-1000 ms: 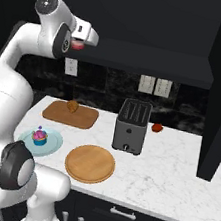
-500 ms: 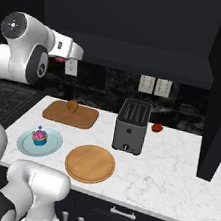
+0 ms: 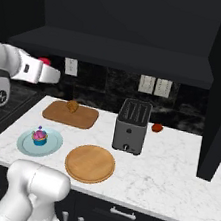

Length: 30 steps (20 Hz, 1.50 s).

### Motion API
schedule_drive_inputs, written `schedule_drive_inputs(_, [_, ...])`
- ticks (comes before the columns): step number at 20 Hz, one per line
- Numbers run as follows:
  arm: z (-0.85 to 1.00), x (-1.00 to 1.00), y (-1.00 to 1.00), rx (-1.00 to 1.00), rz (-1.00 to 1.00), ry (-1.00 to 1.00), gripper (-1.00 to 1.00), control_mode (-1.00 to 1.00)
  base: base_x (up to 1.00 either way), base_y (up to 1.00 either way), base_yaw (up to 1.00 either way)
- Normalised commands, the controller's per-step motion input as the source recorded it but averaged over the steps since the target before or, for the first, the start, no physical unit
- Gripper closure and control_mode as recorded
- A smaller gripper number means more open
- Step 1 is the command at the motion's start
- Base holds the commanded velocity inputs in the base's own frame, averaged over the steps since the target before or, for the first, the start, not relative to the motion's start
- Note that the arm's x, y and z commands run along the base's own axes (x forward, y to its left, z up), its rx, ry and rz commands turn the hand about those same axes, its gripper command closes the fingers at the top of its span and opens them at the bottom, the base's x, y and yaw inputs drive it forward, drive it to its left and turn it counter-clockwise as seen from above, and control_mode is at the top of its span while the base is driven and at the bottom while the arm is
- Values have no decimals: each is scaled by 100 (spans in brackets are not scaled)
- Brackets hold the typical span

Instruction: From the different types of pastries on the counter, select a croissant and place it on the cutting board. Then retrieve a jar of jam from the cabinet and place it alongside the croissant on the cutting board.

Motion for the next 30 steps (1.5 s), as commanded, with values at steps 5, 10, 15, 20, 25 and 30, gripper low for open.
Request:
schedule_drive_inputs(5, [-44,-67,2,0,-38,0,100,-100,0,0,0])
schedule_drive_inputs(10, [-47,31,5,-2,-29,0,100,-100,0,0,0])
schedule_drive_inputs(15, [-64,100,0,0,-23,1,100,-100,0,0,0])
schedule_drive_inputs(20, [-69,99,6,0,-16,0,100,-100,0,0,0])
schedule_drive_inputs(25, [-52,65,52,-3,-15,-1,100,-100,0,0,0])
schedule_drive_inputs(30, [-28,53,70,-3,-13,0,100,-100,0,0,0])
